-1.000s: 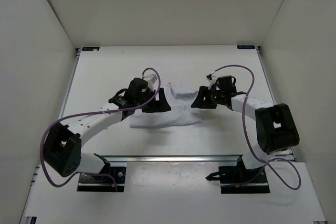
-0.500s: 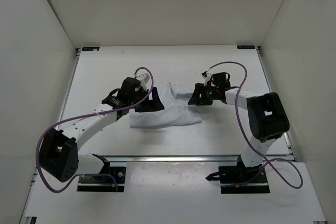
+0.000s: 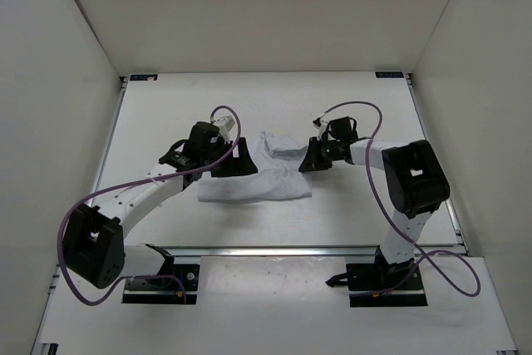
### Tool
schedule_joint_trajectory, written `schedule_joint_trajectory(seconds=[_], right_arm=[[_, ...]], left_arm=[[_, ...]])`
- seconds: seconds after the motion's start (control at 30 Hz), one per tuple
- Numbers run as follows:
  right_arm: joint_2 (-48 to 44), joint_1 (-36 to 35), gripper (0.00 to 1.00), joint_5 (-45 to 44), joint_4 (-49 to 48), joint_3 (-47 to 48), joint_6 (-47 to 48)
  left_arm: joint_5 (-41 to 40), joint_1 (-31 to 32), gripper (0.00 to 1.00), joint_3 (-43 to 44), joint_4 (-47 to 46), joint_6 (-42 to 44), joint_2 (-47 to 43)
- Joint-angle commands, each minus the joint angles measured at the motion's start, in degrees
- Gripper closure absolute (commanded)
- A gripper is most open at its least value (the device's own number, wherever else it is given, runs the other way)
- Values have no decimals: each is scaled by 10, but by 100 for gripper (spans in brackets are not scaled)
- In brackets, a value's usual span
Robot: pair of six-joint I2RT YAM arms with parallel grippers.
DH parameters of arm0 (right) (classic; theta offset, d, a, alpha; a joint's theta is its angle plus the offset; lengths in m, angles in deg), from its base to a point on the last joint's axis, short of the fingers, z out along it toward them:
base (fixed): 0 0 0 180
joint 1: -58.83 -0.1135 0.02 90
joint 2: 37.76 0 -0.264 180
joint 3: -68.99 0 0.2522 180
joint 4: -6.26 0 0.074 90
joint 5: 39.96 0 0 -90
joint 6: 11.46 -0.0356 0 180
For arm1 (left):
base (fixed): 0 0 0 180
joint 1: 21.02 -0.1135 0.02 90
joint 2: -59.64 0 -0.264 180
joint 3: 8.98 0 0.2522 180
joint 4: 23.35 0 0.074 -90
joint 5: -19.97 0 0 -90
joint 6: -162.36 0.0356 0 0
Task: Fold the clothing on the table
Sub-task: Flatten the skirt out
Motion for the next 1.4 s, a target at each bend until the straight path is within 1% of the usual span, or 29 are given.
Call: schedule_joint_trajectory(seconds=[0.0, 0.13, 0.23, 0.4, 0.43, 0.53, 0.57, 0.6, 0.67, 0.73, 0.77, 0.83, 0.87, 0.93, 1.0, 1.03, 1.1, 1.17, 1.2, 1.3, 1.33, 1.37], right_arm=[[12, -9, 100, 15, -12, 14, -14], [-2, -17, 100, 38, -33, 31, -39], [-22, -17, 100, 37, -40, 55, -52], [-46, -16, 100, 52, -21, 102, -59], [-51, -15, 100, 58, -19, 100, -62], [-73, -16, 100, 63, -13, 129, -72], [-88, -11, 100, 62, -5, 172, -75], [-87, -11, 100, 62, 2, 172, -75], [-83, -6, 100, 60, 41, 234, -76], [-68, -5, 100, 58, 109, 342, -55], [-55, -8, 100, 60, 122, 379, -47], [-31, -15, 100, 60, 176, 508, -45], [-26, -19, 100, 58, 187, 542, -38], [-10, -33, 99, 49, 217, 654, -27], [-10, -39, 100, 44, 220, 699, -24], [-16, -40, 100, 44, 213, 709, -25], [-35, -41, 100, 43, 196, 693, -35], [-56, -38, 100, 36, 181, 643, -41], [-69, -35, 100, 37, 169, 636, -38], [-108, -37, 100, 31, 145, 533, -24], [-116, -32, 100, 37, 138, 514, -29], [-120, -32, 100, 43, 127, 469, -37]], left_arm=[[13, -8, 10, 2, -1, 8, -13], [13, -15, 10, -5, -3, 7, -21], [14, -25, 9, -11, -7, 7, -24], [15, -25, 9, -19, -19, -3, -39], [18, -26, 10, -23, -21, -6, -42], [10, -33, 9, -31, -25, -9, -50], [9, -48, 9, -40, -31, -12, -63], [9, -48, 9, -41, -29, -15, -67], [11, -66, 10, -43, -32, -16, -85], [1, -79, 8, -46, -30, -15, -104], [0, -88, 7, -52, -30, -11, -111], [-14, -107, 6, -50, -25, -13, -140], [-25, -115, 6, -53, -27, -18, -148], [-43, -129, 4, -55, -30, -23, -181], [-57, -142, 2, -58, -35, -26, -201], [-66, -144, 1, -58, -33, -26, -212], [-73, -144, 1, -52, -26, -25, -217], [-80, -143, 1, -50, -27, -25, -217], [-77, -139, 1, -50, -25, -25, -217], [-64, -143, 2, -60, -30, -26, -215], [-62, -140, 2, -61, -30, -27, -211], [-62, -142, 2, -61, -32, -25, -211]])
